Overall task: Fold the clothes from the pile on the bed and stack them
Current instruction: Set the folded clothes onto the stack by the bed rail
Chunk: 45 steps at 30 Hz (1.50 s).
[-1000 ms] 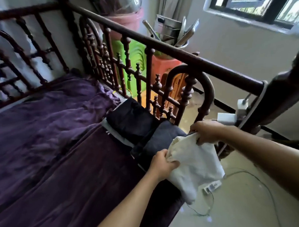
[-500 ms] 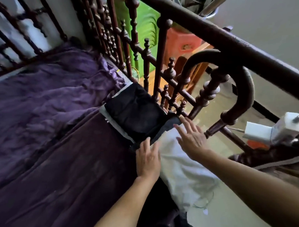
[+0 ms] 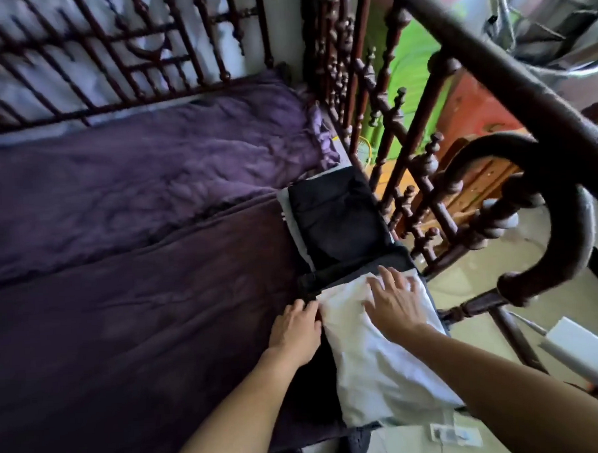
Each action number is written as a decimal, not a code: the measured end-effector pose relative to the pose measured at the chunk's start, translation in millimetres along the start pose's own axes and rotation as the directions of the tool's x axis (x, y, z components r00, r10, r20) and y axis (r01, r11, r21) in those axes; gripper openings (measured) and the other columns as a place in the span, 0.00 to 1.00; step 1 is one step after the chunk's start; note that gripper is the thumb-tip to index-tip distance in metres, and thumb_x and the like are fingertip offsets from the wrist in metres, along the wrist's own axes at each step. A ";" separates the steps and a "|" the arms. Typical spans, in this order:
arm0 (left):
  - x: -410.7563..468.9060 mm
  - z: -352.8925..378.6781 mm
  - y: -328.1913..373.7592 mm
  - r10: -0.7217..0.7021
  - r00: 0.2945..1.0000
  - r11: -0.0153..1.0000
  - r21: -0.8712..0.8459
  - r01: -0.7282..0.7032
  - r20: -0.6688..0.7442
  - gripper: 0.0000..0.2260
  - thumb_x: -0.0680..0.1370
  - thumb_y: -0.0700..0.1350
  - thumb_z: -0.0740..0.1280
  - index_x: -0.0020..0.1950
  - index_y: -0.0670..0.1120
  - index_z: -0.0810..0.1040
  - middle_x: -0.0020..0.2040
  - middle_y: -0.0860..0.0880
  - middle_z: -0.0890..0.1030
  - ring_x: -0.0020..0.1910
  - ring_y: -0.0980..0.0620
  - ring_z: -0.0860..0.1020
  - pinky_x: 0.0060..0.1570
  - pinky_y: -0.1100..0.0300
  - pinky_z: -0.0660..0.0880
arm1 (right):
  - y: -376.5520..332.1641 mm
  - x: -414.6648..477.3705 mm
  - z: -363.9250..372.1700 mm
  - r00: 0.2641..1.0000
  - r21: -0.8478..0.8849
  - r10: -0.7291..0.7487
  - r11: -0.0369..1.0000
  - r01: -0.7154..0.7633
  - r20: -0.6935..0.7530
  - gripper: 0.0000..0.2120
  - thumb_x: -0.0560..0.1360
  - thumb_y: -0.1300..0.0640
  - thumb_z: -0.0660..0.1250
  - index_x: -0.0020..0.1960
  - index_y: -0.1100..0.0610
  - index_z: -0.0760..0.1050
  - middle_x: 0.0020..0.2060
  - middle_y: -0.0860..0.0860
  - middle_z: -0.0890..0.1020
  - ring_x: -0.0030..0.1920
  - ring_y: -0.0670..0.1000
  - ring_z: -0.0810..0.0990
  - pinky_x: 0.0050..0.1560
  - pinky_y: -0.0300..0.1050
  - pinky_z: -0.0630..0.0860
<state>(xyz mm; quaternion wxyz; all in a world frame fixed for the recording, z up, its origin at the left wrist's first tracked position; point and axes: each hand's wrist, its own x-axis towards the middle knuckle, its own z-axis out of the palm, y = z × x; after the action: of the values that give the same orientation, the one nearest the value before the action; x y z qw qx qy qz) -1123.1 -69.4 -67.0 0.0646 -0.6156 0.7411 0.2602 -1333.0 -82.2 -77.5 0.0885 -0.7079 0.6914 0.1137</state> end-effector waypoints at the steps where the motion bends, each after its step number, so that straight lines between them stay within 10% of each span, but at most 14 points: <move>1: -13.9 -4.2 -11.5 -0.034 0.999 0.999 -0.008 0.034 0.004 0.16 0.81 0.51 0.56 0.69 0.49 0.68 0.63 0.47 0.71 0.62 0.45 0.70 0.58 0.51 0.70 | -7.3 3.2 -9.6 0.999 -0.017 -0.043 0.999 0.043 -0.031 0.23 0.78 0.46 0.56 0.71 0.51 0.65 0.75 0.53 0.61 0.74 0.55 0.58 0.68 0.56 0.57; 15: -316.0 -64.9 -244.0 -0.638 0.739 0.767 -0.253 0.589 -0.214 0.10 0.79 0.50 0.61 0.56 0.49 0.77 0.55 0.49 0.81 0.55 0.47 0.78 0.51 0.55 0.75 | -329.1 -50.1 -96.4 0.698 -0.062 -0.709 0.705 0.707 -0.107 0.13 0.78 0.49 0.56 0.59 0.51 0.73 0.57 0.49 0.77 0.60 0.53 0.74 0.58 0.49 0.65; 28: -572.8 -51.1 -455.1 -0.825 0.522 0.564 -0.369 0.738 -0.218 0.13 0.80 0.48 0.58 0.59 0.43 0.75 0.58 0.42 0.78 0.58 0.43 0.76 0.54 0.55 0.71 | -629.0 -192.8 -87.8 0.470 0.012 -0.877 0.471 0.882 -0.100 0.12 0.78 0.51 0.59 0.59 0.50 0.74 0.56 0.49 0.79 0.55 0.53 0.78 0.57 0.46 0.68; 45: -592.8 -127.6 -736.3 -0.780 0.588 0.622 -0.371 0.690 -0.214 0.10 0.80 0.45 0.58 0.54 0.43 0.76 0.58 0.44 0.79 0.57 0.46 0.76 0.52 0.59 0.65 | -931.1 -114.1 -62.2 0.526 0.080 -0.848 0.530 0.845 0.059 0.14 0.78 0.48 0.59 0.62 0.49 0.73 0.61 0.49 0.77 0.58 0.53 0.77 0.53 0.43 0.72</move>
<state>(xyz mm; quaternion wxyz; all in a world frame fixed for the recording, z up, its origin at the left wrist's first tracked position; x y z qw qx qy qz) -259.3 313.6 63.7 -0.0453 -0.9068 0.3766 0.1840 -402.3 35.8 -15.3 0.1782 -0.9463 0.2591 0.0742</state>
